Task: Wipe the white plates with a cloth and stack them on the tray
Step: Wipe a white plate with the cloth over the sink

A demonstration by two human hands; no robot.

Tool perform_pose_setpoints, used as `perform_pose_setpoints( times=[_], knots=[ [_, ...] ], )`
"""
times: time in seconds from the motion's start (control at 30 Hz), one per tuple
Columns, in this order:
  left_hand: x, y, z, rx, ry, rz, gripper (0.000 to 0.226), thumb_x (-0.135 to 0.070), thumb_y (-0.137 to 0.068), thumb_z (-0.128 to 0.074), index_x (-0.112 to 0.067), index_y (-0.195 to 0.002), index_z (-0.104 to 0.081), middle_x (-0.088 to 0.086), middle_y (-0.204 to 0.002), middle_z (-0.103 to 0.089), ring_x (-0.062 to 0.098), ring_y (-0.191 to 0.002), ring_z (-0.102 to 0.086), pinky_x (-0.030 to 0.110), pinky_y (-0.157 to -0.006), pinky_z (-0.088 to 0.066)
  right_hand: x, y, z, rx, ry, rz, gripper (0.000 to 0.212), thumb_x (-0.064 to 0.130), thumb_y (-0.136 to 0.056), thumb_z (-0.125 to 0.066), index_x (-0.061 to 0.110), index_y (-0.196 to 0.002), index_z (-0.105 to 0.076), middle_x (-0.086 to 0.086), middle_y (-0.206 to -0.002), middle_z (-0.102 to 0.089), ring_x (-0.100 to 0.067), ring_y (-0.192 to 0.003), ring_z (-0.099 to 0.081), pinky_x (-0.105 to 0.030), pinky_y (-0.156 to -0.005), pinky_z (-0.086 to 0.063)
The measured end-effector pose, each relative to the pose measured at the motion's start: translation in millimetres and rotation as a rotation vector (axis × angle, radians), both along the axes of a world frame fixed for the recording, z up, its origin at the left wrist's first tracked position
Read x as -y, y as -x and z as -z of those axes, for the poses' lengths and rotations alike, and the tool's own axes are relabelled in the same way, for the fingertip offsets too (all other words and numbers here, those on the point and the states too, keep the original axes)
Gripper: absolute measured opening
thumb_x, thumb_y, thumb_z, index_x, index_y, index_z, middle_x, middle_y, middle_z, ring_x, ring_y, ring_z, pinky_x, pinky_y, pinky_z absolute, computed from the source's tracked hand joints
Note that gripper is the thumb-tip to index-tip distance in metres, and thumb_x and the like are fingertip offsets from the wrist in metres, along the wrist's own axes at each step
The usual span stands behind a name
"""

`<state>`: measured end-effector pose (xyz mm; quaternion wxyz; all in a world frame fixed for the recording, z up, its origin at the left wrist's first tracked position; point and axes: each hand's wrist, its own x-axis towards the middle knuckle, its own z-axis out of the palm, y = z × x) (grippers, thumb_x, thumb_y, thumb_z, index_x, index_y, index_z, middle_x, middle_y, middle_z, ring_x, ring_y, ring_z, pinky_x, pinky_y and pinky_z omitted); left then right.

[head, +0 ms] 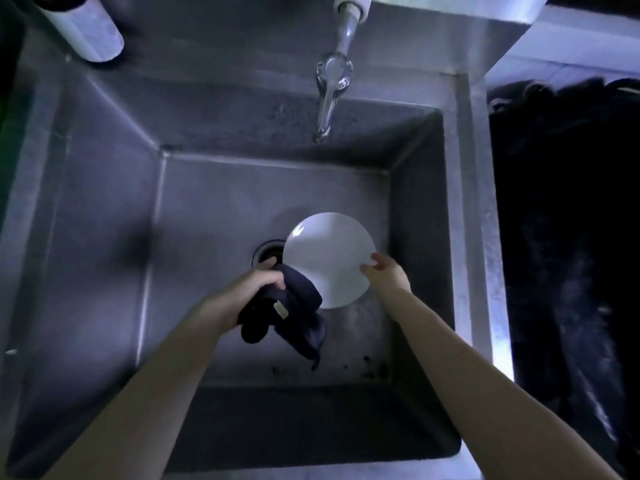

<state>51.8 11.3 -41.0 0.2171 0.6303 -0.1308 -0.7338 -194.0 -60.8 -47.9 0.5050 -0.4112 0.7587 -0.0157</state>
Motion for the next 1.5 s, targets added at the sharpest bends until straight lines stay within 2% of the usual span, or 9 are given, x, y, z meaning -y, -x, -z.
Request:
perform_pose_setpoints(
  times=[0.17, 0.43, 0.63, 0.8, 0.97, 1.07, 1.23, 1.37, 1.5],
  knots=[
    [24.9, 8.4, 50.6, -0.051, -0.043, 0.025, 0.082, -0.028, -0.05, -0.069, -0.035, -0.128, -0.044, -0.003, -0.083, -0.065, 0.015, -0.075, -0.064, 0.029, -0.066, -0.048, 3.7, 5.1, 37.2, -0.029, -0.014, 0.045, 0.052, 0.02, -0.092, -0.065, 0.013, -0.141, -0.049, -0.017, -0.136, -0.054, -0.036, -0.115, -0.058, -0.043, -0.093, -0.053],
    [40.8, 12.9, 73.0, 0.029, 0.109, 0.178, 0.067, -0.028, -0.052, -0.061, -0.025, -0.119, -0.057, 0.017, -0.101, -0.066, 0.02, -0.083, -0.067, 0.035, -0.067, -0.05, 9.4, 6.5, 57.8, -0.083, -0.01, 0.071, 0.049, 0.017, -0.092, -0.061, 0.018, -0.14, -0.052, -0.016, -0.14, -0.051, -0.037, -0.118, -0.057, -0.039, -0.092, -0.05],
    [36.7, 14.8, 74.8, 0.097, 0.12, 0.237, 0.071, -0.025, -0.057, -0.06, -0.04, -0.125, -0.05, -0.011, -0.069, -0.068, 0.009, -0.065, -0.069, 0.027, -0.054, -0.052, 10.9, 9.6, 56.3, -0.007, -0.027, 0.189, 0.053, 0.01, -0.09, -0.068, 0.013, -0.14, -0.052, -0.013, -0.136, -0.06, -0.034, -0.12, -0.058, -0.032, -0.085, -0.045],
    [35.0, 9.0, 71.3, 0.082, 0.128, 0.186, 0.064, -0.017, -0.064, -0.057, -0.049, -0.119, -0.051, -0.006, -0.074, -0.072, 0.012, -0.066, -0.072, 0.026, -0.049, -0.053, 15.5, 7.8, 49.6, 0.055, -0.012, 0.247, 0.046, 0.01, -0.091, -0.068, 0.013, -0.136, -0.056, -0.011, -0.13, -0.062, -0.034, -0.118, -0.059, -0.052, -0.099, -0.052],
    [38.7, -8.2, 53.1, 0.022, 0.151, 0.172, 0.063, -0.024, -0.059, -0.059, -0.044, -0.119, -0.057, 0.008, -0.097, -0.068, 0.023, -0.076, -0.068, 0.037, -0.059, -0.053, 23.0, 3.3, 31.6, 0.15, 0.043, 0.271, 0.012, 0.015, -0.099, -0.058, 0.018, -0.095, -0.07, -0.014, -0.106, -0.072, -0.033, -0.097, -0.066, -0.053, -0.093, -0.055],
    [33.6, -22.8, 35.7, -0.098, 0.161, 0.13, 0.053, -0.022, -0.063, -0.058, -0.026, -0.115, -0.064, 0.016, -0.09, -0.065, 0.029, -0.074, -0.064, 0.038, -0.06, -0.05, 28.8, -3.0, 15.5, 0.199, 0.103, 0.233, 0.019, 0.02, -0.101, -0.055, 0.014, -0.087, -0.066, -0.004, -0.084, -0.065, -0.026, -0.082, -0.061, -0.045, -0.078, -0.055],
    [8.5, -26.4, 8.3, -0.116, 0.051, -0.055, 0.01, -0.021, -0.063, -0.062, -0.015, -0.064, -0.069, 0.008, -0.059, -0.06, 0.018, -0.051, -0.06, 0.024, -0.046, -0.048, 32.8, -33.4, -15.4, 0.179, 0.226, 0.101, 0.036, 0.038, -0.102, -0.049, 0.024, -0.071, -0.038, 0.009, -0.068, -0.043, -0.01, -0.062, -0.04, -0.027, -0.057, -0.032],
    [-11.5, -32.9, -10.1, -0.128, 0.015, -0.096, 0.019, -0.026, -0.06, -0.067, -0.01, -0.069, -0.072, 0.015, -0.063, -0.062, 0.024, -0.056, -0.062, 0.027, -0.048, -0.049, 28.8, -56.3, -45.3, 0.142, 0.352, -0.026, 0.028, 0.04, -0.103, -0.049, 0.024, -0.08, -0.047, 0.012, -0.072, -0.053, -0.004, -0.063, -0.048, -0.012, -0.05, -0.036],
    [-25.1, -43.9, -36.6, 0.025, 0.127, -0.129, 0.045, -0.026, -0.054, -0.071, -0.039, -0.097, -0.071, -0.003, -0.079, -0.072, 0.015, -0.071, -0.067, 0.022, -0.056, -0.047, 17.6, -61.9, -79.2, 0.112, 0.481, -0.027, 0.026, 0.038, -0.102, -0.051, 0.016, -0.089, -0.057, 0.011, -0.071, -0.056, -0.005, -0.065, -0.049, -0.01, -0.052, -0.037]
  ],
)
